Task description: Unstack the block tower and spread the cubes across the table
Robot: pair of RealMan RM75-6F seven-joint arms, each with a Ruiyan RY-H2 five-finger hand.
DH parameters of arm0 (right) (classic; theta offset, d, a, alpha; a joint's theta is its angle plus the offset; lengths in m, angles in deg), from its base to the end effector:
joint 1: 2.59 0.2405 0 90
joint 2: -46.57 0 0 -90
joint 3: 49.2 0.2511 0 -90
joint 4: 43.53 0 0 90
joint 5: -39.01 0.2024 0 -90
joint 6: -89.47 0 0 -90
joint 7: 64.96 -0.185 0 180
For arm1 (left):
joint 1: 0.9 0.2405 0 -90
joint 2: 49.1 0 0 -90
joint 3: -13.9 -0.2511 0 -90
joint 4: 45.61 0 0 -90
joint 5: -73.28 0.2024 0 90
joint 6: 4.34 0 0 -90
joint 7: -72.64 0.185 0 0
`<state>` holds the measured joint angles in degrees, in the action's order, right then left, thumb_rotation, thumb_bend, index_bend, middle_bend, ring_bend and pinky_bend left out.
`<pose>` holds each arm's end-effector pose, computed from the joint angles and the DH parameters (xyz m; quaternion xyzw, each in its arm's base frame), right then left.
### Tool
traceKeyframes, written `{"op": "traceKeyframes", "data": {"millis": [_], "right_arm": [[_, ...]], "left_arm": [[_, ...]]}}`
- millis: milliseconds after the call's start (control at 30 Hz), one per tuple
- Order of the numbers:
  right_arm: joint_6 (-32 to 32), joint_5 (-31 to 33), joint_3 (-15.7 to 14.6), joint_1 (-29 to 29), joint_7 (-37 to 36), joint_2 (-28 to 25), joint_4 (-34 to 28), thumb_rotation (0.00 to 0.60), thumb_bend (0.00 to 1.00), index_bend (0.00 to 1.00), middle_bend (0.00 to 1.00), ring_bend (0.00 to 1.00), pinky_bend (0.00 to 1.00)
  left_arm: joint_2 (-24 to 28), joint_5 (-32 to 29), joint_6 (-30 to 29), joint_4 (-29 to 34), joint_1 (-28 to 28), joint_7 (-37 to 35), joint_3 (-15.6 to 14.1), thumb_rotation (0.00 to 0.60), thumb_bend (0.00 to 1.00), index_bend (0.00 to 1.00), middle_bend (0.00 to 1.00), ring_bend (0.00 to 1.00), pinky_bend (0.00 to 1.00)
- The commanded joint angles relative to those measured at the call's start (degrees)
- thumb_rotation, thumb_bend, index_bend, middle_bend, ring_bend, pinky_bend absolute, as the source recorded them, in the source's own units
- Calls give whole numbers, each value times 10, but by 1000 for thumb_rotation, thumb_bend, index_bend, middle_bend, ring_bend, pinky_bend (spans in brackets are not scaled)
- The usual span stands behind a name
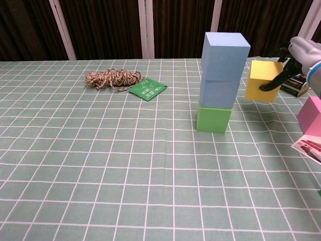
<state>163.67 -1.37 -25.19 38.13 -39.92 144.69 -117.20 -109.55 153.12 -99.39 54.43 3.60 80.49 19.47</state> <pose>-0.2014 -0.4221 0.0382 0.4720 -0.4813 0.3995 0.6212 -0.3168 0.1746 0.2159 -0.5004 -0.3708 -0.3525 0.6985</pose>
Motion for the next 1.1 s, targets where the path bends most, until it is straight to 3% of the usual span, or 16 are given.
{"op": "traceKeyframes", "data": {"millis": [33, 233, 333, 433, 500, 600, 800, 967, 1100], "right_arm": [[-30, -3, 14, 8, -27, 8, 35, 600, 154, 270, 648, 332, 0], [-88, 16, 33, 23, -55, 27, 96, 600, 154, 271, 629, 328, 0], [-108, 17, 35, 32, -58, 40, 125, 600, 154, 257, 377, 218, 0], [-121, 16, 33, 36, -57, 44, 139, 600, 154, 153, 61, 66, 0], [-127, 15, 28, 38, -46, 41, 142, 600, 153, 69, 2, 32, 0], [-128, 19, 26, 39, -20, 29, 137, 600, 154, 9, 0, 6, 0], [-127, 31, 27, 18, 6, -28, 75, 600, 154, 0, 0, 0, 0], [-146, 39, 28, -27, -21, -105, -37, 600, 153, 0, 0, 0, 0], [-218, 31, 13, -71, -66, -200, -154, 600, 154, 0, 0, 0, 0]], "left_arm": [[0, 0, -1, 0, 0, 1, 0, 600, 194, 167, 0, 0, 80], [-1, -3, -2, 1, 0, 2, 2, 600, 194, 167, 0, 0, 80], [-2, -5, -1, 1, -1, 4, 4, 600, 194, 167, 0, 0, 80], [-3, -7, -2, 1, -2, 5, 6, 600, 194, 167, 0, 0, 80], [-4, -12, 0, 1, -3, 7, 8, 600, 194, 167, 0, 0, 80], [-4, -18, 6, 1, -6, 7, 10, 600, 194, 167, 0, 0, 80], [-1, -24, 8, 1, -6, 0, 14, 600, 194, 167, 0, 0, 80], [1, -18, 5, 3, -5, -3, 10, 600, 194, 167, 0, 0, 80], [2, -18, 4, 2, -4, -10, 11, 600, 194, 167, 0, 0, 80]]}}
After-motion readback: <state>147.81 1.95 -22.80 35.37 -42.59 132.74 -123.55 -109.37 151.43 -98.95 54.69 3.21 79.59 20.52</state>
